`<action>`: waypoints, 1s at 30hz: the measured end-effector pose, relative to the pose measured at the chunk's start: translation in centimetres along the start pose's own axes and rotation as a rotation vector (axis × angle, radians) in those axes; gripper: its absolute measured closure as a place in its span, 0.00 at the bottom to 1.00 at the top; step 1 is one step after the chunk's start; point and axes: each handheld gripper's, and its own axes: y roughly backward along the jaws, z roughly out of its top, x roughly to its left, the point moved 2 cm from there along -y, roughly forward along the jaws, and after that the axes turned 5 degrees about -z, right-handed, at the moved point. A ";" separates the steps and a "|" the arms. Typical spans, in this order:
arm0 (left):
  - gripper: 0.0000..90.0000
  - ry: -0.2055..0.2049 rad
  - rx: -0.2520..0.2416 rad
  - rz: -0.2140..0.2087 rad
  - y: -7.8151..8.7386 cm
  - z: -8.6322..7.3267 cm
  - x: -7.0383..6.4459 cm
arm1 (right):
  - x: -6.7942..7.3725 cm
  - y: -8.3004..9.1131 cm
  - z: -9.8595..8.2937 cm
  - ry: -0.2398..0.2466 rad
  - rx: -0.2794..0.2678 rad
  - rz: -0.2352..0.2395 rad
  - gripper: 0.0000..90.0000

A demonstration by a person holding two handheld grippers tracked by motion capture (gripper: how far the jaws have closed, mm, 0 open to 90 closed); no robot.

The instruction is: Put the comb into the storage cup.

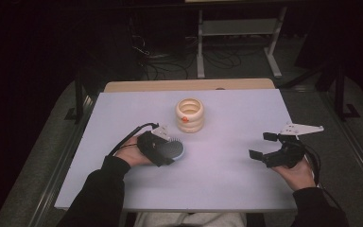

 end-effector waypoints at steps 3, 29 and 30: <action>0.22 -0.005 -0.025 0.010 0.7 0.1 0.0 | 0.0 0.0 0.0 0.000 -0.001 0.000 0.00; 0.22 0.008 -0.165 0.061 5.0 0.8 0.7 | 0.0 0.1 0.0 -0.001 -0.002 -0.001 0.00; 0.22 0.008 -0.174 0.063 5.2 0.9 0.7 | 0.0 0.1 0.0 -0.002 -0.003 0.000 0.00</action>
